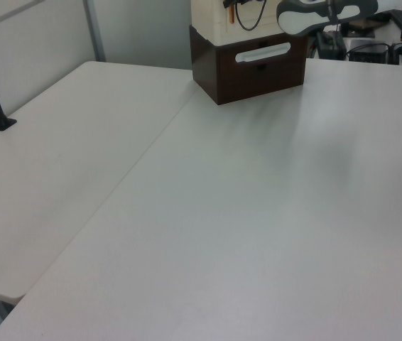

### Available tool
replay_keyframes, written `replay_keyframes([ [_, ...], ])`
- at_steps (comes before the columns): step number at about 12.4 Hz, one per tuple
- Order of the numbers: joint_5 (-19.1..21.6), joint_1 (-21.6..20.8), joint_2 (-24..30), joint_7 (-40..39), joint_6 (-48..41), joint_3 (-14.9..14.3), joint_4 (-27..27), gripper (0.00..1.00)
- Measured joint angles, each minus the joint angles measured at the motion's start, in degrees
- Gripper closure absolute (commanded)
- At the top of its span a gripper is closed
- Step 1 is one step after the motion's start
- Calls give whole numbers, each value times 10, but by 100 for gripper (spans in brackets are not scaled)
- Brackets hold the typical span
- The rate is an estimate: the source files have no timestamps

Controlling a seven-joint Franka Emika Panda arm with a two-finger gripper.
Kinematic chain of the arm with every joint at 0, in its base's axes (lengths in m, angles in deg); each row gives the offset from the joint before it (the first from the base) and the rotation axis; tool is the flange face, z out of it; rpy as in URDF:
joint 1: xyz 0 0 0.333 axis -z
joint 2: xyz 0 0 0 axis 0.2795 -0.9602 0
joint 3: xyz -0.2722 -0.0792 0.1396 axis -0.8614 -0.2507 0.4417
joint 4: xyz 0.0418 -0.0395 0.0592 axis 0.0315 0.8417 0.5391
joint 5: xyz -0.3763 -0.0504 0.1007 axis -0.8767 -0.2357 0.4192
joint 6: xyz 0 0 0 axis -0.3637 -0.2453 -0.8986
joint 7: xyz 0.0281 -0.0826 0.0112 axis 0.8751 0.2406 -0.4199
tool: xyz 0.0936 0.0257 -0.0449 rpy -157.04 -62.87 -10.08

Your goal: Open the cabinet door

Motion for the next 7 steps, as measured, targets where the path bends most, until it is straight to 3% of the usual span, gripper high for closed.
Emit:
replay_keyframes([
  [4,-1,1,-4,0,0,-1,0,77],
  [7,-1,0,-4,0,0,-2,0,83],
])
